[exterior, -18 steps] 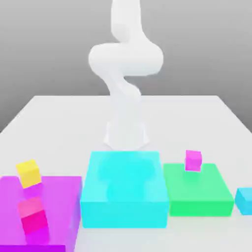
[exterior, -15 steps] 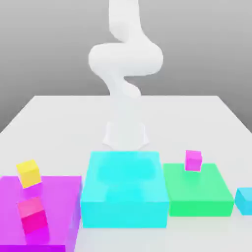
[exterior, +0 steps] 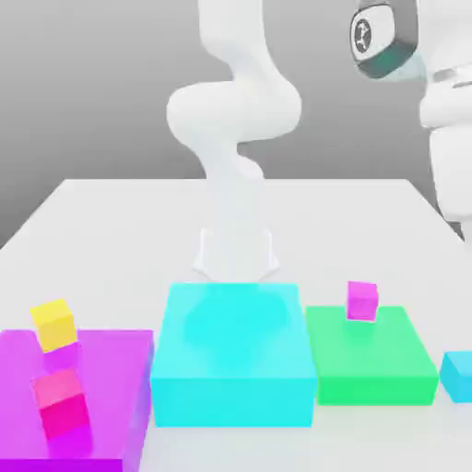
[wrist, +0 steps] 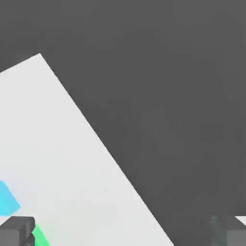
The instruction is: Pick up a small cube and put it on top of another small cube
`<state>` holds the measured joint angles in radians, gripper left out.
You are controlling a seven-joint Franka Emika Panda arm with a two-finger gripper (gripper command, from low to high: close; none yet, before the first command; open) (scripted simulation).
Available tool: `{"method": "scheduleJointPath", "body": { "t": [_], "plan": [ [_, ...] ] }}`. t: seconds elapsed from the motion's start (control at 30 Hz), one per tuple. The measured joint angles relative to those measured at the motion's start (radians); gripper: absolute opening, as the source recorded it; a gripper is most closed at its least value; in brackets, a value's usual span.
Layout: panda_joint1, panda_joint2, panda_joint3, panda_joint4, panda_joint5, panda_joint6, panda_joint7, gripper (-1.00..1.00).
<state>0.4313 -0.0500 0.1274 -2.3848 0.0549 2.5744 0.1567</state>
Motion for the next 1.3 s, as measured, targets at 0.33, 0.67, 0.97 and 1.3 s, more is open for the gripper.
{"method": "scheduleJointPath", "body": {
  "t": [0.33, 0.67, 0.97, 1.3],
  "plan": [
    [0.151, 0.366, 0.039, -0.025, -0.182, 0.151, -0.123, 0.00],
    [0.191, 0.507, -0.006, 0.001, -0.233, 0.258, -0.091, -1.00],
    [0.130, 0.228, 0.067, -0.102, -0.108, 0.084, -0.201, -1.00],
    [0.134, -0.140, 0.052, -0.336, 0.041, -0.045, -0.376, -1.00]
  ]
}}
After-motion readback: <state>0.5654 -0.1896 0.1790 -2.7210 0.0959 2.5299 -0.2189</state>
